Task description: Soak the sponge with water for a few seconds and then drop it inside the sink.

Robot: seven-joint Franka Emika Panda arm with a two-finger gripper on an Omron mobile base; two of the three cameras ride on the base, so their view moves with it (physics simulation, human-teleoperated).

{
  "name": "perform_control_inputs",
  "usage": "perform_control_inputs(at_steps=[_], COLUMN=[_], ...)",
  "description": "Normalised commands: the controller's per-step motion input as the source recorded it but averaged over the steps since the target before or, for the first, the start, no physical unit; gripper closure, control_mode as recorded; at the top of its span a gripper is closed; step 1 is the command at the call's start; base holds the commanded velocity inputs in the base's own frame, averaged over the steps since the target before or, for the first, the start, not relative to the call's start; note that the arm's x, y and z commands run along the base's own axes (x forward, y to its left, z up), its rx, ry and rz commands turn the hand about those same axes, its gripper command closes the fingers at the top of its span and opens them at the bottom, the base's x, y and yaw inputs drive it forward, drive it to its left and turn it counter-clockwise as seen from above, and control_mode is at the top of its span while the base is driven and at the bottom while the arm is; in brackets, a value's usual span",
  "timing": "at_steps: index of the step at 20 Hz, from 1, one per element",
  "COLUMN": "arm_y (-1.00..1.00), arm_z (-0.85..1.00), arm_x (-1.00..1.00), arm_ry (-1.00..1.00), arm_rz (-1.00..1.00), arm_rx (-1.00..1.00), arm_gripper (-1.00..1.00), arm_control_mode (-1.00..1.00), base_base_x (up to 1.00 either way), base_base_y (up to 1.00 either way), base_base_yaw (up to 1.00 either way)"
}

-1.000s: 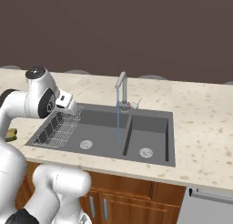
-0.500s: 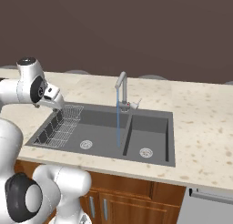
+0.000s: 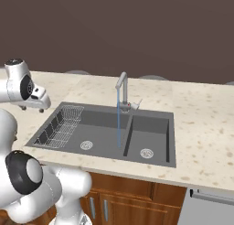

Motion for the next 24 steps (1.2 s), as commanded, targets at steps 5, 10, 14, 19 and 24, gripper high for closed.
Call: perform_control_inputs(at_steps=[5, 10, 14, 19, 24], arm_y=[0.48, 0.33, 0.3, 0.3, 0.37], arm_z=[-0.15, -0.12, -0.22, -0.28, -0.22], arm_x=[0.0, 0.0, 0.0, 0.0, 0.0], arm_ry=[0.0, 0.0, 0.0, 0.0, 0.0], arm_rz=[0.07, 0.08, 0.08, 0.08, 0.08], arm_rx=[0.0, 0.0, 0.03, 0.04, 0.04], arm_gripper=[-1.0, -1.0, -1.0, -1.0, -1.0], arm_control_mode=[-1.0, -1.0, -1.0, -1.0, -1.0], base_base_x=[0.0, 0.0, 0.0, 0.0, 0.0], base_base_y=[0.0, 0.0, 0.0, 0.0, 0.0], base_base_yaw=[0.0, 0.0, 0.0, 0.0, 0.0])
